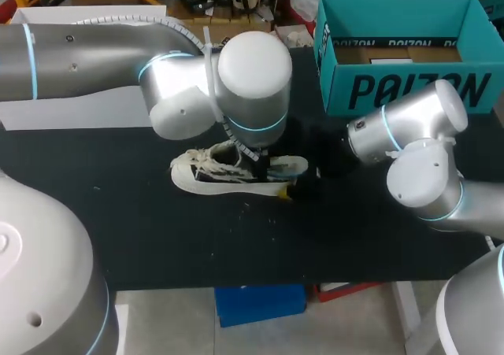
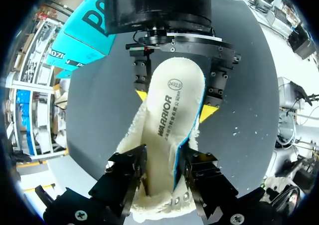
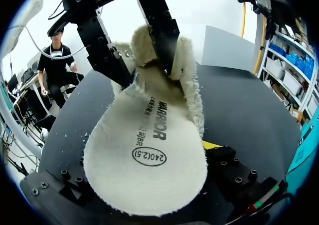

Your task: Take the shoe out of the shoebox, open the shoe tongue, remove and reinsert the insole, then place the shoe into the shoebox

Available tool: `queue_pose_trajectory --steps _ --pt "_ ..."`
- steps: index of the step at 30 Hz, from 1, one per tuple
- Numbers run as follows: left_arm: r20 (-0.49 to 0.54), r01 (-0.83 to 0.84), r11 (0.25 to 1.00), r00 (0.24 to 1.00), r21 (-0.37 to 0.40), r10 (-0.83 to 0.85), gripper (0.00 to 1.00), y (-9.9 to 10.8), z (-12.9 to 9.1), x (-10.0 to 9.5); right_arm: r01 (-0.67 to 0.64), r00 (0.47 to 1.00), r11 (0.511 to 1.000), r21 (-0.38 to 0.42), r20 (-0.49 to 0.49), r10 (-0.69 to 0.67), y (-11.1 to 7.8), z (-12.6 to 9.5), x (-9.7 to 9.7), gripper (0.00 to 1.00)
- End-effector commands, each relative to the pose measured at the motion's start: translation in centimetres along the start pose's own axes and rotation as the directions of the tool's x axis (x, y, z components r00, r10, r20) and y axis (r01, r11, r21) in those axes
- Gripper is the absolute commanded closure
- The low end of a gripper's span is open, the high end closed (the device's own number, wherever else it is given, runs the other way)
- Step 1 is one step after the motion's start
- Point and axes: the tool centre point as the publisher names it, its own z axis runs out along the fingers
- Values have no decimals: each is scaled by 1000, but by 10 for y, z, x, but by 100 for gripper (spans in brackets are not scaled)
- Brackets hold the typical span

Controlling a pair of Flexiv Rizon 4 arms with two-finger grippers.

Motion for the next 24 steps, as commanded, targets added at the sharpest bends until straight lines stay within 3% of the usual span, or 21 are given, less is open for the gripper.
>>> queue_pose_trajectory --steps 1,24 --pt "21 1 1000 1000 -6 -1 56 -3 3 7 -1 1000 1000 2 2 1 1 2 1 100" --pt "200 -74 997 977 -3 73 57 -12 2 11 -1 1000 1000 2 2 1 1 2 1 100"
